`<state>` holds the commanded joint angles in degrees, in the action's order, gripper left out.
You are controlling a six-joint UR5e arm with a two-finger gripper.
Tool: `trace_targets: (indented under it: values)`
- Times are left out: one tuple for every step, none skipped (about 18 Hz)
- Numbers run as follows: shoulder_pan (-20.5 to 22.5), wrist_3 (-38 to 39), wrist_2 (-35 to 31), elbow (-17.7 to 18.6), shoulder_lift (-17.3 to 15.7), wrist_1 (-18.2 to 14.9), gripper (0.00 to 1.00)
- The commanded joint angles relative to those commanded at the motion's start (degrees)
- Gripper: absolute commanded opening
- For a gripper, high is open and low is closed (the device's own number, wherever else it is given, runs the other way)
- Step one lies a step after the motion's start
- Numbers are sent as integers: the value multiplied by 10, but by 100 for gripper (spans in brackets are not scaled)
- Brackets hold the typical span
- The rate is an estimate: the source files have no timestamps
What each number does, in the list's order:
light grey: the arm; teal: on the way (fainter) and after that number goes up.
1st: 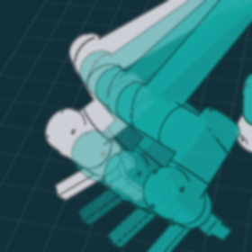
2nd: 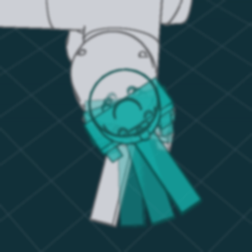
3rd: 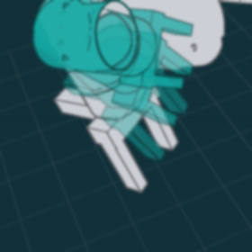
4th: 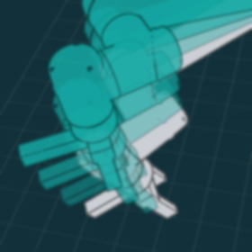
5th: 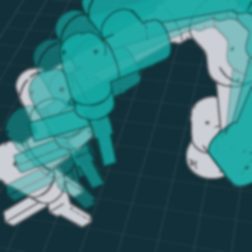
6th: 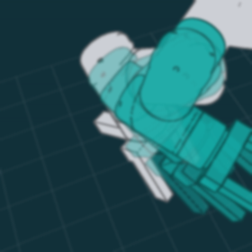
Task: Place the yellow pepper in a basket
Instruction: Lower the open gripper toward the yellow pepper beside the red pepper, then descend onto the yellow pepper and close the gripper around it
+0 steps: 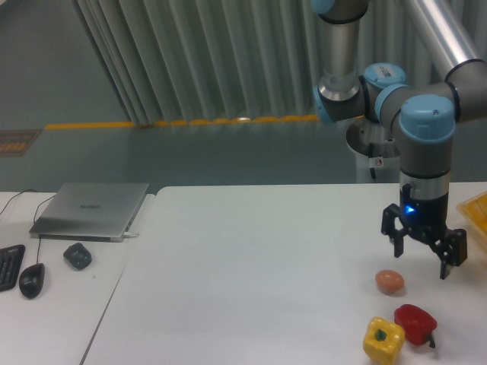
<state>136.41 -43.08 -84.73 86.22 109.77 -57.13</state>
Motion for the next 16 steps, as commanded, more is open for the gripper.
trace_targets:
  values:
    - [-1,17,-1,-2,4,4,100]
    - [-3,33,-2,-4,7,9,100]
    - [-4,52,-6,-6,10,11,100]
    - [-4,74,-11,-7,13,12,100]
    - [-5,98,-19,-10,16,12,100]
    - [-9,126,-21,-16,22,12,100]
    - [-11,160,-23,-23,30,13,100]
    - [-11,201,-26,-30,39,15,100]
    - [-16,228,-35,-34,47,25,100]
    - [-27,228,-44,-35,54,39,100]
    - [-35,228,-49,-37,62,50,100]
    - [-39,226,-50,-40,71,53,100]
    - [-41,217,-51,-46,81,51,100]
    - [-52,204,-57,-47,91,51,100]
    - [-61,191,-70,-51,99,52,100]
    - [-68,187,-79,-61,107,51,100]
